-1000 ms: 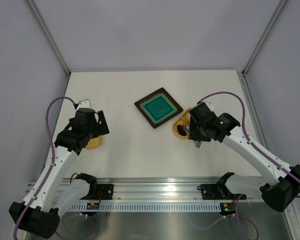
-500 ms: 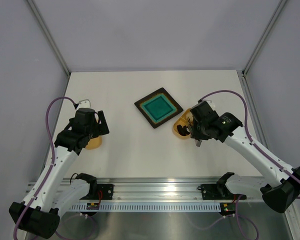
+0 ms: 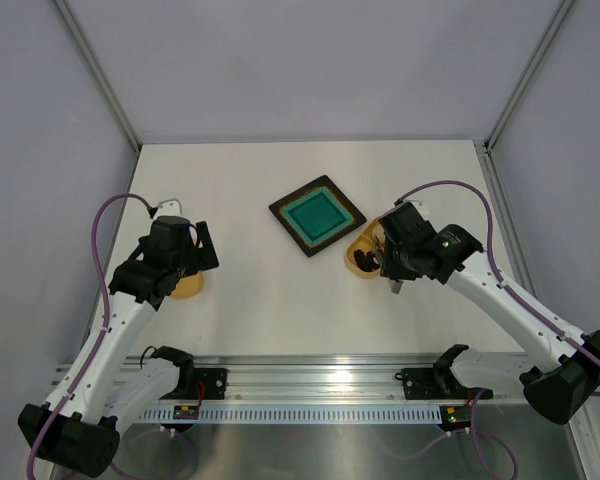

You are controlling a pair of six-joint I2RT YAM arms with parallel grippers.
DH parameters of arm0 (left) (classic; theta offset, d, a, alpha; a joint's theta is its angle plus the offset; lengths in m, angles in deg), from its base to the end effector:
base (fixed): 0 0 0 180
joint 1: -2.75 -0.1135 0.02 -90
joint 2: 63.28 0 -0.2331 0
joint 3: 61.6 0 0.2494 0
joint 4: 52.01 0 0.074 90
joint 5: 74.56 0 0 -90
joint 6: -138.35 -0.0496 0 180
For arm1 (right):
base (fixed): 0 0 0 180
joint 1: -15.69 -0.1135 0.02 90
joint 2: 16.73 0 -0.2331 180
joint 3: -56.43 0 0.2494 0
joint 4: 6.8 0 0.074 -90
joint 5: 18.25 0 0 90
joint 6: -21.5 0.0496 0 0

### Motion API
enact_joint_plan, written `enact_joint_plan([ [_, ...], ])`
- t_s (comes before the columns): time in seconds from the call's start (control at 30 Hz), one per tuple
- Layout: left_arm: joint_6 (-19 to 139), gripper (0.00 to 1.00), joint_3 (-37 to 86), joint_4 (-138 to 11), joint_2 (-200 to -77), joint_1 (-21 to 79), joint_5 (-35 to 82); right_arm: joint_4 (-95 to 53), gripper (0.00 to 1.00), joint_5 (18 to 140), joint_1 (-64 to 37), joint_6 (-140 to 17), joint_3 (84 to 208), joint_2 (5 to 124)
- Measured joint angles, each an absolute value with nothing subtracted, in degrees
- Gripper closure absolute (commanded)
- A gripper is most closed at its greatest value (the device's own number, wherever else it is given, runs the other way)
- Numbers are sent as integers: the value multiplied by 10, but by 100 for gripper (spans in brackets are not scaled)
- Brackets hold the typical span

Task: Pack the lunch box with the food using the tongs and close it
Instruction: Adjust the fake food in the packing box.

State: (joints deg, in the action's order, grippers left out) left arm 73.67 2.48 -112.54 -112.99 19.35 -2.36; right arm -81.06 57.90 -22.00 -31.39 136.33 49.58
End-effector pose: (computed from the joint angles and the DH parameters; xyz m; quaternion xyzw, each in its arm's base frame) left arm 0.1910 -0.0411 0.2658 -0.1273 0.9095 0.0021 0.3958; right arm 0.1882 0.1304 0.2791 0.0257 0.9605 0.0600 0.2705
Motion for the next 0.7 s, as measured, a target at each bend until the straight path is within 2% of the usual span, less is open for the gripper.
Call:
enact_joint_plan([
  [0.37,736,1,24,-1126,-1129,194,-24,-776,85,578,-220,-314,1337,535],
  [0.7,736,1,24,-1125,-1129,194,-24,-787,86,579,-220,-317,1353,523],
])
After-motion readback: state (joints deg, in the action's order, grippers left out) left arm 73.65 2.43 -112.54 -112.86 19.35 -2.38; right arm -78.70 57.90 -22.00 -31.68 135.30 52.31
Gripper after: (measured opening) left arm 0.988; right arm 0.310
